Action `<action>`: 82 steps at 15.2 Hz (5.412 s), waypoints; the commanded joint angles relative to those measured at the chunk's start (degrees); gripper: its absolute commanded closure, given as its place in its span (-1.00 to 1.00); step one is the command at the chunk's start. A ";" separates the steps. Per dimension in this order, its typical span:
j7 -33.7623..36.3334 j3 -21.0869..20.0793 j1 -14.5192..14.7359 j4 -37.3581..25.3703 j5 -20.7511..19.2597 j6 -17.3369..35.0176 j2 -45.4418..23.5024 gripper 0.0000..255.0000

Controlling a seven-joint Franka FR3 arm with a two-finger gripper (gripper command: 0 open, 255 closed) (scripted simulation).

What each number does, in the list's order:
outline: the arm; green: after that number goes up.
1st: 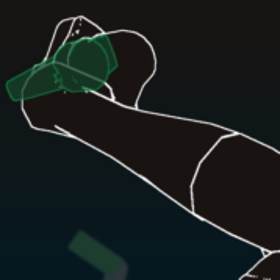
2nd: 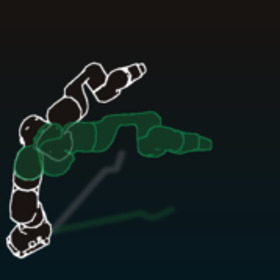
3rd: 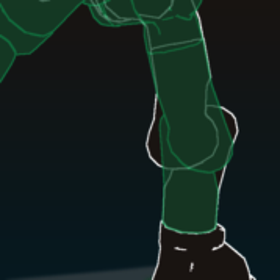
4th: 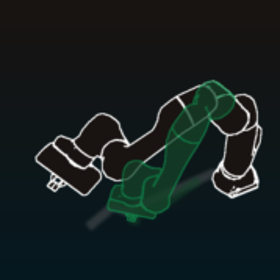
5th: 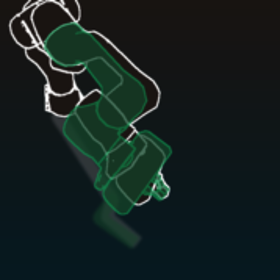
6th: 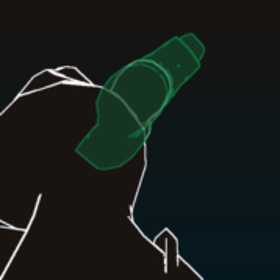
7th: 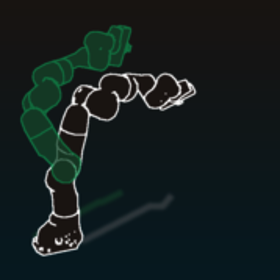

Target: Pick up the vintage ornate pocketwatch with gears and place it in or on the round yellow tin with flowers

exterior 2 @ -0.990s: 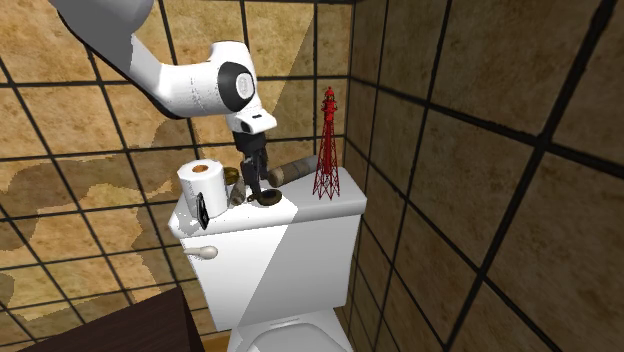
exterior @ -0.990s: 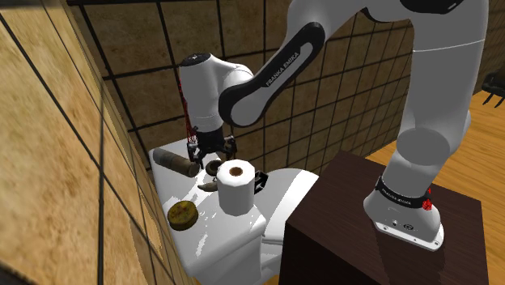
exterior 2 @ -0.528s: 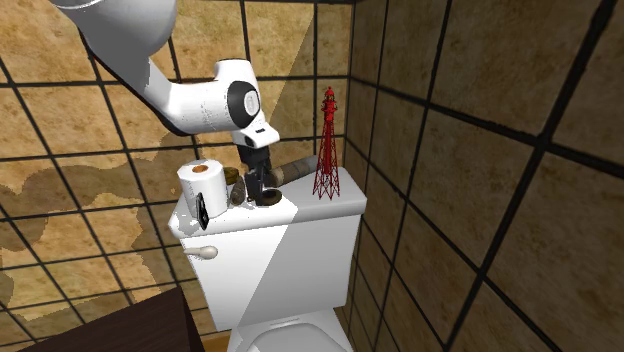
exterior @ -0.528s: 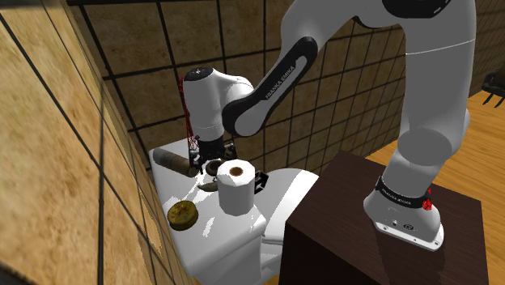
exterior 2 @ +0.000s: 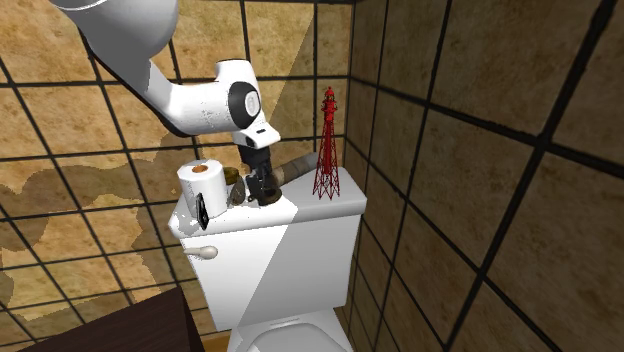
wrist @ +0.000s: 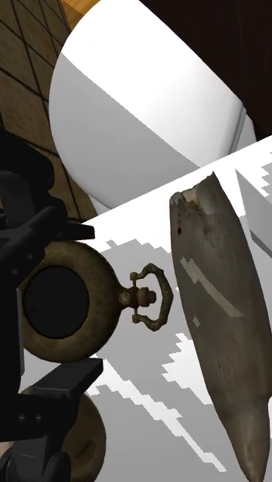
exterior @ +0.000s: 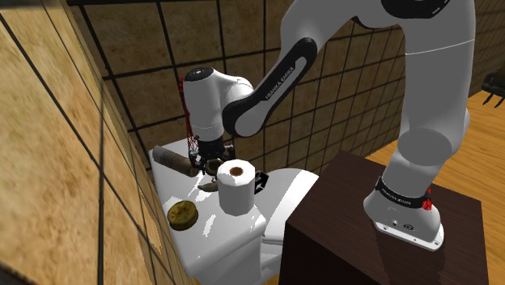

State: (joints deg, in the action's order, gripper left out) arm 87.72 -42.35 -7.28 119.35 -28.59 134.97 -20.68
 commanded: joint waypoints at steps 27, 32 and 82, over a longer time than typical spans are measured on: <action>-8.15 -5.04 -4.31 -3.63 11.00 -10.11 9.46 1.00; -3.49 -5.98 -0.74 -6.93 9.20 -12.72 7.25 1.00; 14.50 -4.24 18.13 -21.19 -1.43 -19.23 -7.56 -1.00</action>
State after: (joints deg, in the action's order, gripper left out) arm 102.25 -46.48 10.81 98.25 -30.05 115.64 -28.32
